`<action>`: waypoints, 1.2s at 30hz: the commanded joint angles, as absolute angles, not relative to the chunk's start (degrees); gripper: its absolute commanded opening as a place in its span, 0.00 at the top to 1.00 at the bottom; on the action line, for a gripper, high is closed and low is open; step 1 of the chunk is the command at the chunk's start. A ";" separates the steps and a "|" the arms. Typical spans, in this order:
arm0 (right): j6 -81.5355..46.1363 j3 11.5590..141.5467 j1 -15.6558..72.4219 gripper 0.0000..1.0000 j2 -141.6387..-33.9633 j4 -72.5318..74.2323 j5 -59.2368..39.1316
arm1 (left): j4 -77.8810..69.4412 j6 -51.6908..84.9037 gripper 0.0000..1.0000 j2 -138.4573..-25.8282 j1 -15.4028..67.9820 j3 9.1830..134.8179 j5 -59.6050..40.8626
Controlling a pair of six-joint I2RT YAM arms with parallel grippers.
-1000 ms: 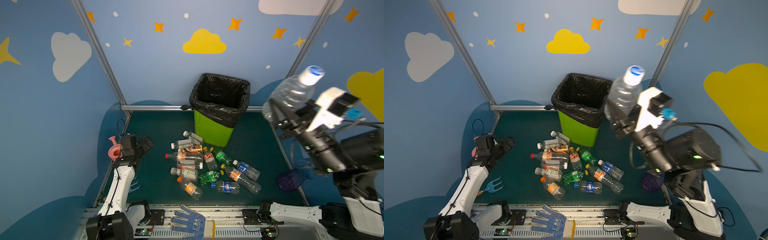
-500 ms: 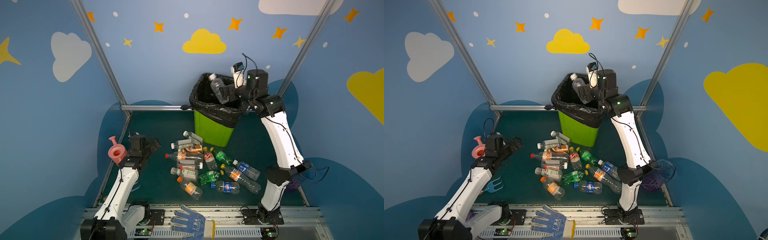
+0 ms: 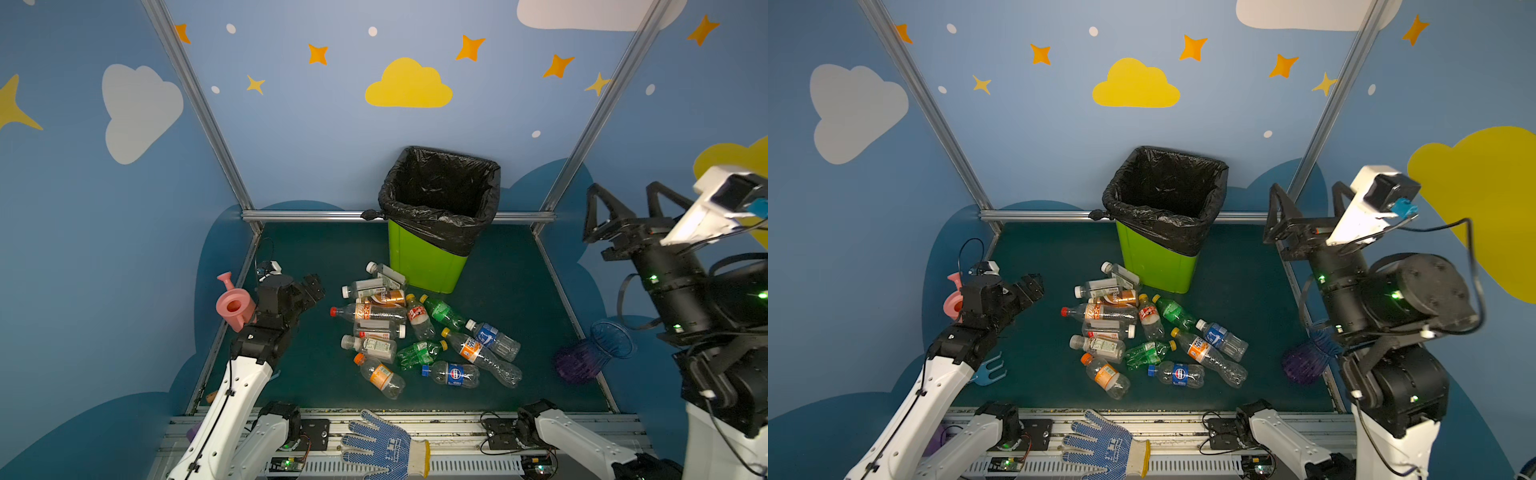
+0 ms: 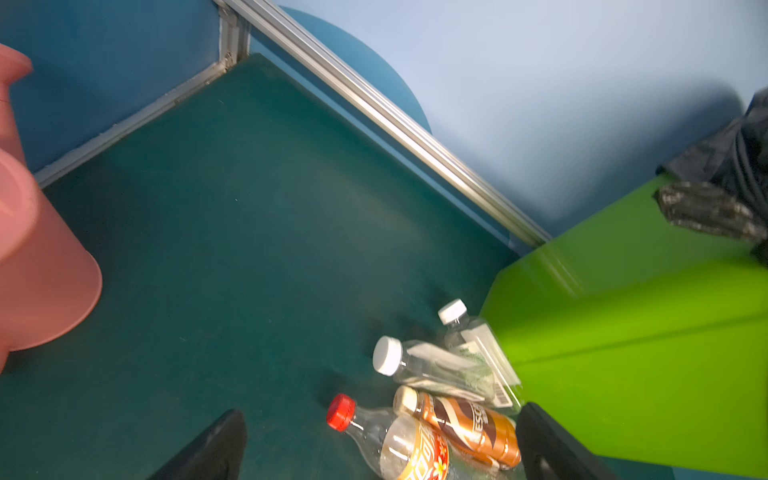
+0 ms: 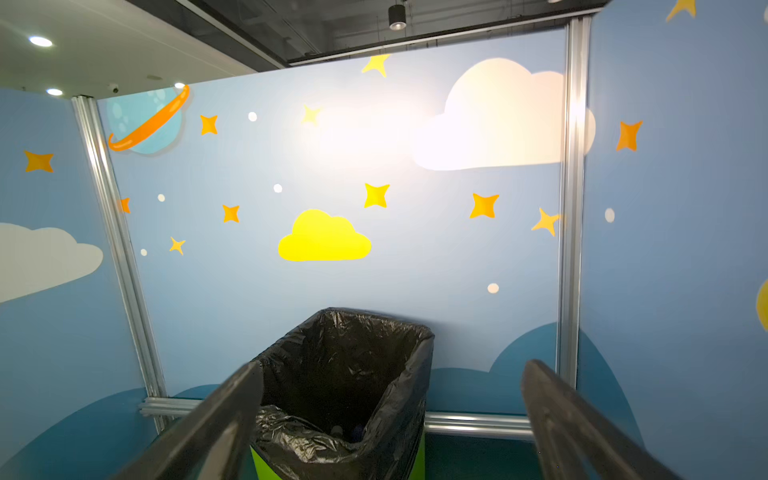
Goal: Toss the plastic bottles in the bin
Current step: 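Lower the right gripper back toward the pile while the left gripper holds position, then close the right gripper on the blue-label clear bottle at the pile edge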
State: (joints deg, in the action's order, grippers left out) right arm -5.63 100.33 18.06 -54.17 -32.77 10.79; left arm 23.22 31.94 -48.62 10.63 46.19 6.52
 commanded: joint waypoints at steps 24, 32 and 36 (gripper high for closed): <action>-44.62 34.79 8.27 0.02 -35.83 -40.99 -1.77 | 28.09 39.03 0.00 -45.92 25.27 38.86 21.53; -55.41 28.36 5.64 0.02 -35.74 -35.67 -9.64 | 25.89 37.21 0.00 -48.91 24.87 38.74 21.80; -57.58 27.07 5.20 0.02 -37.09 -32.92 -11.35 | 24.61 36.62 0.00 -50.59 24.63 38.65 20.66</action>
